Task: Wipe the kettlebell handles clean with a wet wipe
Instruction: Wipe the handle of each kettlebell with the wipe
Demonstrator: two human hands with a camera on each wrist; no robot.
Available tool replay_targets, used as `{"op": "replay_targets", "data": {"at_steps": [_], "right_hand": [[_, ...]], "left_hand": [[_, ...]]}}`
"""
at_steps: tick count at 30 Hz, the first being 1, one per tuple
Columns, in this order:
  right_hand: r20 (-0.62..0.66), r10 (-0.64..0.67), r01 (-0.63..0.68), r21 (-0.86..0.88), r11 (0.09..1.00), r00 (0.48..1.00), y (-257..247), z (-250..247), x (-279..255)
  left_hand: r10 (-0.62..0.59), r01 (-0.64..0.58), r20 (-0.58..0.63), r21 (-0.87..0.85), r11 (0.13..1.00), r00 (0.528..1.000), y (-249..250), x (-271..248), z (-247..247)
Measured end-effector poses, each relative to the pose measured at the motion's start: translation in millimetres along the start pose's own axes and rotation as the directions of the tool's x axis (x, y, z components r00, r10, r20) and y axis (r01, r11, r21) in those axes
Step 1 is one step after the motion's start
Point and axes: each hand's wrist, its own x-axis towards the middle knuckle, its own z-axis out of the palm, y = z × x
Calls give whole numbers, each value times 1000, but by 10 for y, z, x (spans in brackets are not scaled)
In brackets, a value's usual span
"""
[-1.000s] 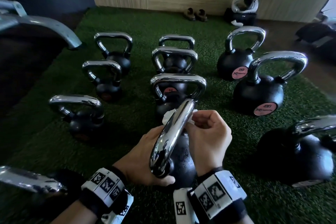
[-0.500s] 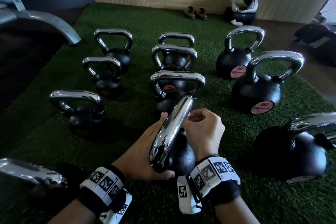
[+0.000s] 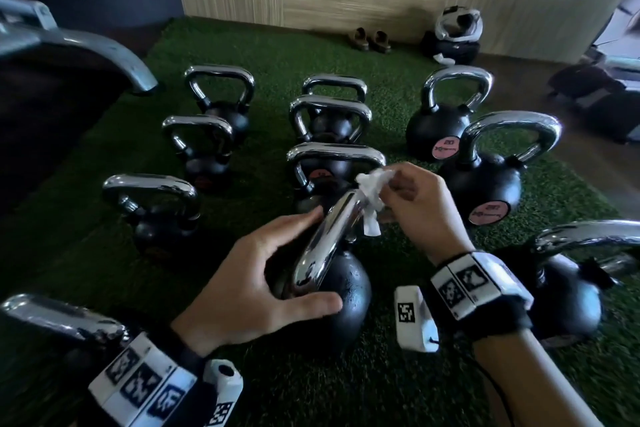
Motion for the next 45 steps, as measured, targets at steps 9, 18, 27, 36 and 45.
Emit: {"op": "replay_targets", "data": {"at_steps": [9,18,27,36,45], "right_hand": [[431,-243,392,-299,870,869,-263,-36,22],[300,-363,464,-424,778,882,-197,-166,-117],[152,-446,457,-504,733,882,-114,-377,-628],[236,-279,364,-543,757,931,-169,-532,-615],[-90,41,-89,-637,766,995,-311,-1843,-1323]], "left_hand": [[5,41,-148,306,951,989,330,63,85],[-48,-34,244,321,946,969,333,417,-277],[60,-172,301,360,917,952,19,667,-542],[95,-135,110,450,883,989,89,480,-394],[231,-231,16,2,973,973,778,856,1053]]}}
